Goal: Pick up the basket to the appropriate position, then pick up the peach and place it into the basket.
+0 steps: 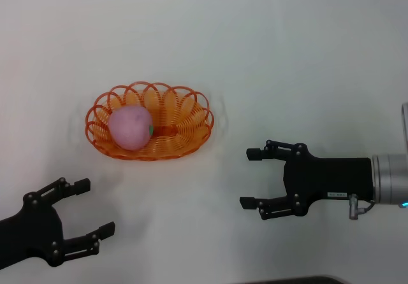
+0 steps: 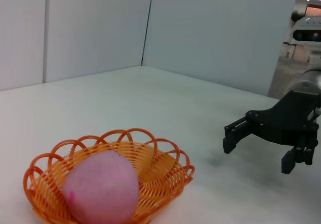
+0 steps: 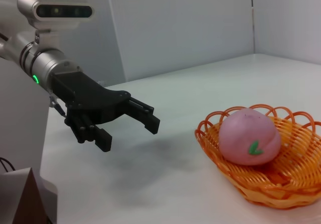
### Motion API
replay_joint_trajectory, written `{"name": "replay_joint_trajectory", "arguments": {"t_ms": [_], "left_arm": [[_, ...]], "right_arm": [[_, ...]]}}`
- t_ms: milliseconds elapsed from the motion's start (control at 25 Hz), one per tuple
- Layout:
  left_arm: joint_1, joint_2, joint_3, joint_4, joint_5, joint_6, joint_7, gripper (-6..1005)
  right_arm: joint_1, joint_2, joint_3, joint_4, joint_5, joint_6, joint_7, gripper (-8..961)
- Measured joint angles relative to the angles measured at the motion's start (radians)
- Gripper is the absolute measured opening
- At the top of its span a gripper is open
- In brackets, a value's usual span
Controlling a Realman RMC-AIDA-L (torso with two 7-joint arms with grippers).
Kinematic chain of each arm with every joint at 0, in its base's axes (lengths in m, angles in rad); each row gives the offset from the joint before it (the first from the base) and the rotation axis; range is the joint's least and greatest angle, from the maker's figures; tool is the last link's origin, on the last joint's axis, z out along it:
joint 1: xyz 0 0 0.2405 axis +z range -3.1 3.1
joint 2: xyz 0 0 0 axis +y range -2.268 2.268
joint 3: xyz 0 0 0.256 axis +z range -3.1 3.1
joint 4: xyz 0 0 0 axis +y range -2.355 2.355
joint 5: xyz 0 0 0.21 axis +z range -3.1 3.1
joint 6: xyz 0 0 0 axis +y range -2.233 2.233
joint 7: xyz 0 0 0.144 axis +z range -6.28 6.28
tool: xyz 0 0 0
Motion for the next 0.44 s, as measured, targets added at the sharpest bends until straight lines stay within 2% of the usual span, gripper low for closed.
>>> {"name": "replay_joint_trajectory", "arguments": {"t_ms": [440], "left_arm": [[0.003, 0.0, 0.0, 0.0, 0.0, -0.001, 0.001, 908]], "right_arm": [[0.001, -0.001, 0.004, 0.0, 0.0, 0.0, 0.004, 945]]}}
